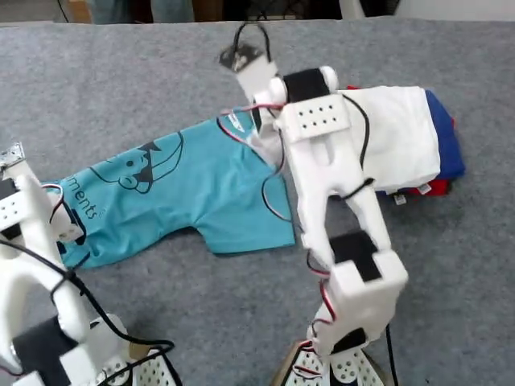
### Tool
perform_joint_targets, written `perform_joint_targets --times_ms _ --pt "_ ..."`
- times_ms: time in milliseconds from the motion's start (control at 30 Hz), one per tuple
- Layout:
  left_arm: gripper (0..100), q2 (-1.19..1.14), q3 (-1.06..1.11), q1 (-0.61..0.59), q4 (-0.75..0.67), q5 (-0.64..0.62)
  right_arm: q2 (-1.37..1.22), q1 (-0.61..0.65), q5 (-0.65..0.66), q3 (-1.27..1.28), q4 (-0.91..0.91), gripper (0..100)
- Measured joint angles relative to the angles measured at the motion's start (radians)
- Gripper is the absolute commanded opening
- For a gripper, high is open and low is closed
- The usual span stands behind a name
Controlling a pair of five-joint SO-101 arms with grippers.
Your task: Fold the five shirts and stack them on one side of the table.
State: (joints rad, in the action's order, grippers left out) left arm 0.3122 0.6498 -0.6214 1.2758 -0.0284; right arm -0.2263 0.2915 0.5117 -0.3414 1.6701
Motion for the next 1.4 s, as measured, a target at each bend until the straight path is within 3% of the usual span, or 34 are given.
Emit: perform_joint_targets --times_ms 200,467,867,1400 --pt "12 -0.012 -0.002 0.002 -0.123 -0.068 0.190 0.000 0.048 0.256 -0.040 1.5" --pt "12 -0.020 0.037 0.028 -0.141 -0.097 0.328 0.000 0.051 0.465 -0.126 1.5" --pt "12 -0.023 0.121 0.055 -0.275 -0.175 0.334 0.000 0.051 0.474 -0.137 1.5" --pt "12 -0.023 0.121 0.015 -0.224 -0.143 0.334 0.000 0.051 0.474 -0.164 1.5"
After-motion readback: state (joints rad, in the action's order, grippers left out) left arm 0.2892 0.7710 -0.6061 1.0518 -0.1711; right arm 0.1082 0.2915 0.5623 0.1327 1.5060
